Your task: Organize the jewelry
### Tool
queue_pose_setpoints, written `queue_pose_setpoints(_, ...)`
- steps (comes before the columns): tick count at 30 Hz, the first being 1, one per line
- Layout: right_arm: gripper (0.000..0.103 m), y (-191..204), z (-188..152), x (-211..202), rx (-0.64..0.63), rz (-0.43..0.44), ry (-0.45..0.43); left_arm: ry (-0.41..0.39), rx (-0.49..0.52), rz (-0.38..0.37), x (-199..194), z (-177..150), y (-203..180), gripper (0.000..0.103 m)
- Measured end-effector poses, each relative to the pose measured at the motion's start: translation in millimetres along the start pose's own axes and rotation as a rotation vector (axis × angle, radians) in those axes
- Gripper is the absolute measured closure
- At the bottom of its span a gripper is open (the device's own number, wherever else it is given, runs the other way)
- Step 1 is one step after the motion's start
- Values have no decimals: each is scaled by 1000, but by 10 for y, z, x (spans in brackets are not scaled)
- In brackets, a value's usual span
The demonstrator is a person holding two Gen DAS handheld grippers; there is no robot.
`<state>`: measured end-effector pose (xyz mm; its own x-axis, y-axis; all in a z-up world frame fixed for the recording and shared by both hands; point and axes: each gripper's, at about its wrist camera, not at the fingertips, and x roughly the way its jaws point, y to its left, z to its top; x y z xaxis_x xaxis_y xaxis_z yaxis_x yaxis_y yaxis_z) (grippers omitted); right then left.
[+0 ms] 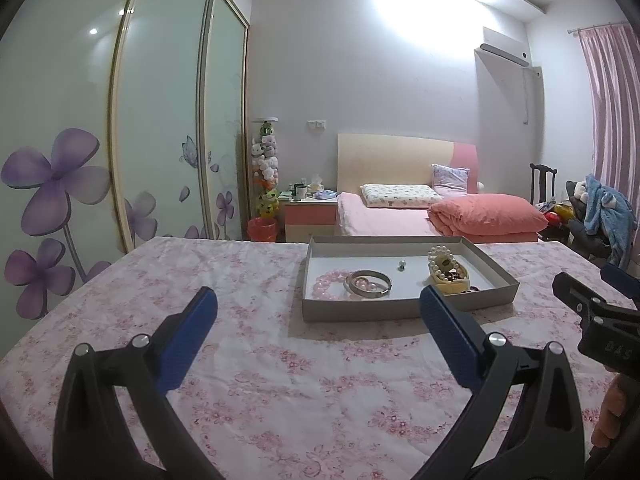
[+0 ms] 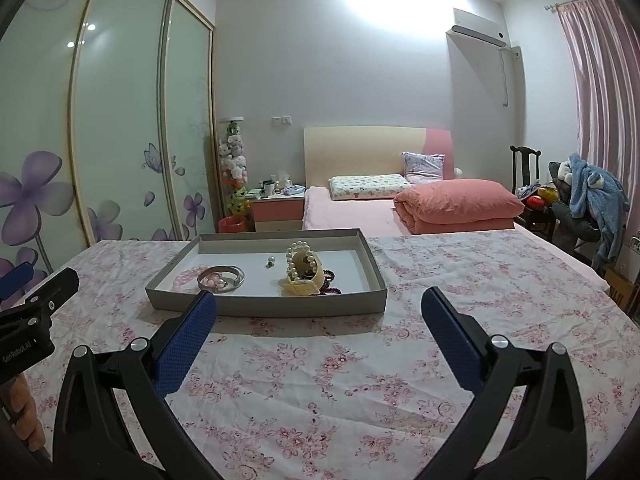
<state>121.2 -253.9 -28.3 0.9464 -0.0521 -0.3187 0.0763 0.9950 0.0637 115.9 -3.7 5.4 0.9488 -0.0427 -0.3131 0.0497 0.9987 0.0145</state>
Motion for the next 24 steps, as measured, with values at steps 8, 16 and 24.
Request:
queue_pose_setpoints(8,2,16,11,-1,0,3,0,7,-2,-2,3,-3,0,4)
queue_pose_setpoints(16,2,33,41,-8,-1,7,-7,10,-2,-13,-15,3,-27,4)
queue_pose_setpoints(24,2,30,65,-38,-3,14,-11,9,2,-16,-20,5,-61,4)
